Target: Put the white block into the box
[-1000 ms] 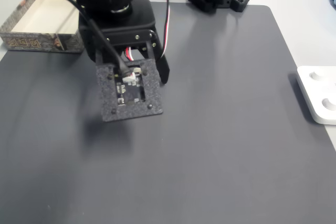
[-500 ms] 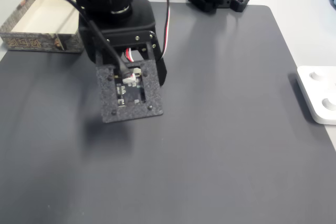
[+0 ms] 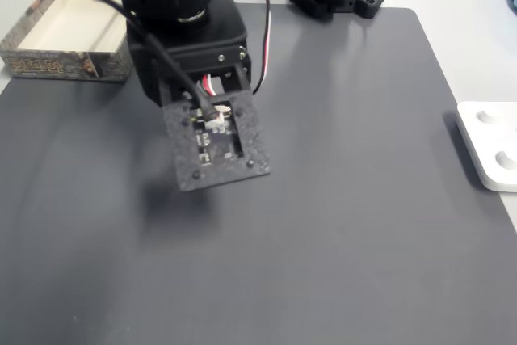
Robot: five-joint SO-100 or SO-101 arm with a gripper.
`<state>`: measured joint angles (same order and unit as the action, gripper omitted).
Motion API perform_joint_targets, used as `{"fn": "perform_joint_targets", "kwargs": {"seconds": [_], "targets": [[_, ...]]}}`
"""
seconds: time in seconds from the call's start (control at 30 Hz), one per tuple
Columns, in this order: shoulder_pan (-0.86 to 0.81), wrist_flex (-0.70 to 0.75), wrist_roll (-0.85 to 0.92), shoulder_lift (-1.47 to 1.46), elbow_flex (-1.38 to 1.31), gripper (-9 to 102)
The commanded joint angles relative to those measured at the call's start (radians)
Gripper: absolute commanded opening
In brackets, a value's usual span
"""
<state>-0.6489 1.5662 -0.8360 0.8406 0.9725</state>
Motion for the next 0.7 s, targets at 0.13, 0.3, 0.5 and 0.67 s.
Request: {"fn": "perform_joint_targets", "kwargs": {"seconds": [0.13, 0.3, 0.5, 0.67], "targets": [[0.023, 0.031, -0.015, 0.032, -0.049, -2], [-0.003, 0.035, -0.003, 0.100, -0.020, -2], [-0.061, 0.035, 0.008, 0.255, 0.038, -2], [-0.100, 0.034, 0.032, 0.373, 0.101, -2]]}}
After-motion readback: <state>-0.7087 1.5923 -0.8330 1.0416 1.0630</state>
